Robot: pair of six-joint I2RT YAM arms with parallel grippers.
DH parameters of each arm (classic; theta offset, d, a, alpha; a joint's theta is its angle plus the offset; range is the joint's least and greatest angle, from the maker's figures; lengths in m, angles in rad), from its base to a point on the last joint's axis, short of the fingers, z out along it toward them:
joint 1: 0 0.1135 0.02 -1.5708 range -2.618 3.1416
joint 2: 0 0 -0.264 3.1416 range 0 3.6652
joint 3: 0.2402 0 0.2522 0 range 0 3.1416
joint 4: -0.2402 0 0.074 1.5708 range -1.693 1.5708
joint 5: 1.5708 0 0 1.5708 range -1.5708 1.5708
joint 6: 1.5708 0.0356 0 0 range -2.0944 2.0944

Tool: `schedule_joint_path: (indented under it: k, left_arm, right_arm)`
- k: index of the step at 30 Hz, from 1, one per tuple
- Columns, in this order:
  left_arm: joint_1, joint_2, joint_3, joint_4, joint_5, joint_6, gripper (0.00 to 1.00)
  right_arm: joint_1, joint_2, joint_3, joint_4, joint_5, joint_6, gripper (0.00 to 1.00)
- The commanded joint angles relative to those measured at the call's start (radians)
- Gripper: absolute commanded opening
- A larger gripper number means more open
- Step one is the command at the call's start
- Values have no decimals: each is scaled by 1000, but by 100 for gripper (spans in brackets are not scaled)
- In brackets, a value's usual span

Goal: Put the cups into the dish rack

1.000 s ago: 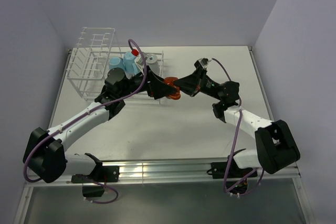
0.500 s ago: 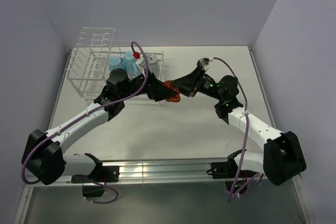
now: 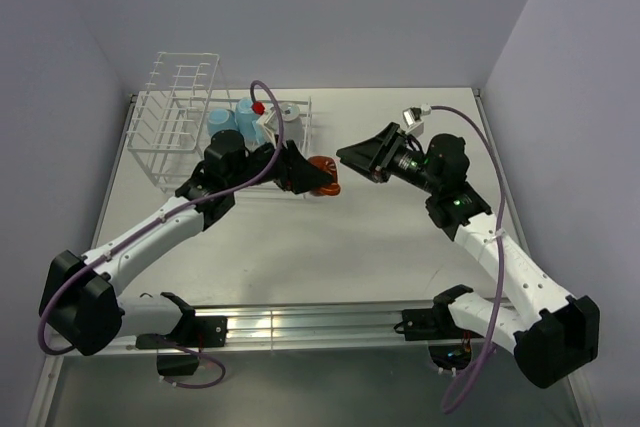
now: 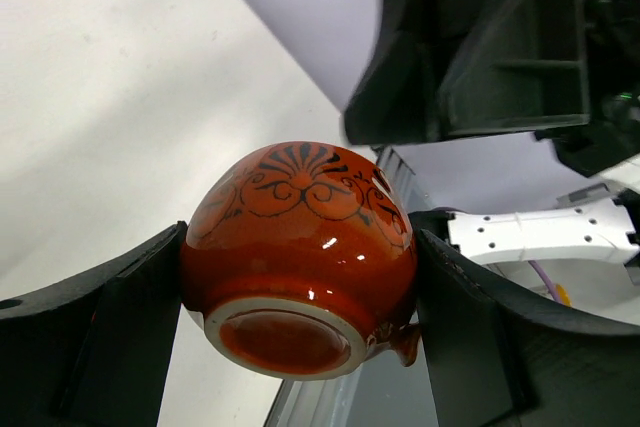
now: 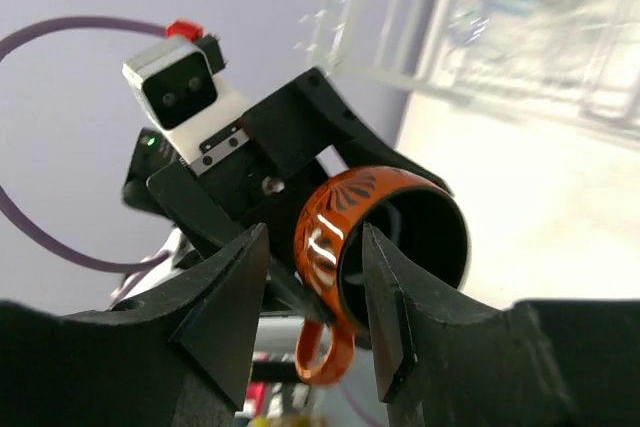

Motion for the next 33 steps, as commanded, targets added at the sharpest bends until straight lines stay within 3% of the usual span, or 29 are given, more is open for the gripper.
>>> schedule_joint_path:
  k: [1, 9, 15, 20, 33]
  left_arm:
    - [26, -47, 73, -51, -37, 28, 0]
    - [132, -4, 243, -384, -172, 100, 0]
    - [175, 180, 499, -718, -409, 160, 0]
    - [184, 347, 655, -839, -580, 177, 0]
    - [186, 596, 856, -987, -704, 198, 0]
  right_arm:
    - [-21, -64, 55, -165, 115, -104, 50]
    - [-75, -145, 73, -396, 268, -228, 51]
    - [-75, -168, 100, -493, 341, -304, 51]
    - [-75, -172, 126, -544, 368, -357, 51]
    - [-75, -164, 135, -602, 368, -430, 51]
